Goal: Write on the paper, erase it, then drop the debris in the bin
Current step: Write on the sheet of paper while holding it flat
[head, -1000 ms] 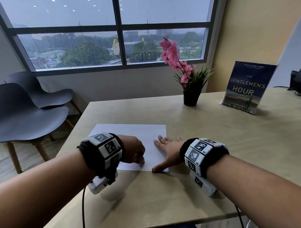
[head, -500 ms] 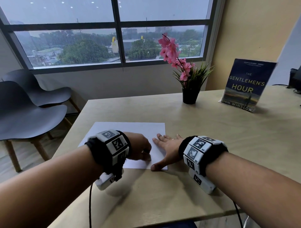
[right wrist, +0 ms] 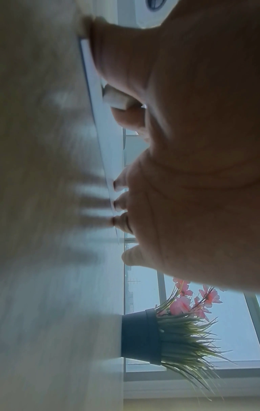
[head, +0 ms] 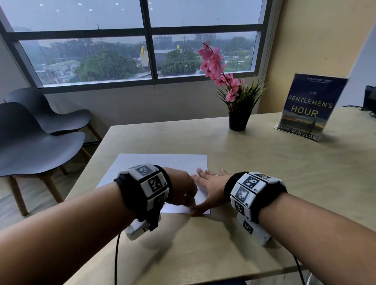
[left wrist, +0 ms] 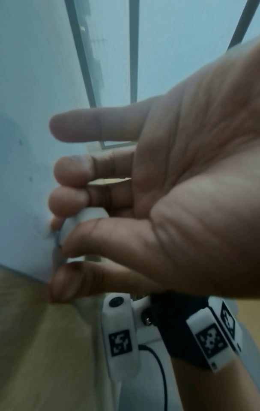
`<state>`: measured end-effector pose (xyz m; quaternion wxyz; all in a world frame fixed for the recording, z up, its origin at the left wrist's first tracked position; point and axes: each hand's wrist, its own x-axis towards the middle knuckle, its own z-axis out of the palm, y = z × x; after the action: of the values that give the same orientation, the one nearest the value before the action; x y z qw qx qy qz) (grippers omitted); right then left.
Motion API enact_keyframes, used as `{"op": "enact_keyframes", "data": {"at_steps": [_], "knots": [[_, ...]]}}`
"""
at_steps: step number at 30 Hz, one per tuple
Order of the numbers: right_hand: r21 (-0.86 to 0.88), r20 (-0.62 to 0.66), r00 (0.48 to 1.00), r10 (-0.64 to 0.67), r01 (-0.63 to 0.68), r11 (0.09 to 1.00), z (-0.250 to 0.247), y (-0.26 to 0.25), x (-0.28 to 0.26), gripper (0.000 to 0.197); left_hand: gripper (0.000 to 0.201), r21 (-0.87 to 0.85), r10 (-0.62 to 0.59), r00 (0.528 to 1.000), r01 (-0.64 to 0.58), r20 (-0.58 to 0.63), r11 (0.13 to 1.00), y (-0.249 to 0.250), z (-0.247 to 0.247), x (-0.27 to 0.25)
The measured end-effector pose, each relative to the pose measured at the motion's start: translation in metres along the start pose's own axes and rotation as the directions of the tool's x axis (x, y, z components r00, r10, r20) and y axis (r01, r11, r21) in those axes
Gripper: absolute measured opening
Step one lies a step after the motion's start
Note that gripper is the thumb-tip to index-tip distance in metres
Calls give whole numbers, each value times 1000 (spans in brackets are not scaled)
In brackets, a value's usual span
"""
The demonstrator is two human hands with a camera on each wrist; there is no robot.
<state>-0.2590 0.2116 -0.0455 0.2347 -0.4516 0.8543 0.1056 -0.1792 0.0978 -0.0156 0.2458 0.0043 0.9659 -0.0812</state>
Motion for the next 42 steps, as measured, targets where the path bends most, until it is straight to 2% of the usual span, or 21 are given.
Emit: {"op": "enact_keyframes", "data": {"at_steps": [5, 9, 13, 18, 20, 25, 28, 30, 32, 34, 37, 42], "knots": [[18, 2, 1000, -1, 1, 1000, 0, 1, 0, 118, 38, -8, -35, 998, 35, -44, 999, -7, 0, -1], [10, -2, 1000, 4, -4, 1000, 0, 0, -1, 117, 37, -7, -19, 1000, 19, -4, 1000, -5, 6, -8], [19, 3, 1000, 8, -8, 1000, -1, 0, 0, 117, 33, -50, -69, 997, 67, -34, 996, -20, 7, -16], [27, -12, 1000, 10, -10, 1000, 0, -1, 0, 117, 32, -43, -19, 1000, 18, -22, 999, -14, 16, -23], [35, -20, 1000, 9, -8, 999, -1, -1, -1, 117, 33, -80, -66, 998, 63, -24, 995, -23, 16, -26], [49, -15, 999, -31, 31, 998, -9, -1, -15, 116, 34, -155, -200, 962, 172, -185, 973, -66, 25, -31], [44, 21, 996, -81, 80, 996, -13, 2, -30, 102, 34, -231, -249, 945, 200, -211, 952, -85, 36, -34], [36, 18, 997, -80, 80, 996, -18, 3, -40, 83, 34, -230, -256, 946, 209, -199, 951, -88, 40, -35], [51, 0, 998, -59, 58, 997, -25, 3, -47, 62, 34, -218, -233, 956, 192, -179, 957, -85, 46, -36], [87, -46, 998, -46, 50, 995, -32, 1, -48, 54, 33, -224, -187, 968, 147, -168, 963, -77, 52, -36], [79, -93, 995, -36, 43, 996, -32, -8, -38, 62, 32, -214, -158, 973, 121, -168, 969, -69, 60, -39], [-21, -68, 997, -31, 30, 999, -17, -27, -14, 84, 30, -258, -175, 965, 122, -195, 958, -73, 59, -37]]}}
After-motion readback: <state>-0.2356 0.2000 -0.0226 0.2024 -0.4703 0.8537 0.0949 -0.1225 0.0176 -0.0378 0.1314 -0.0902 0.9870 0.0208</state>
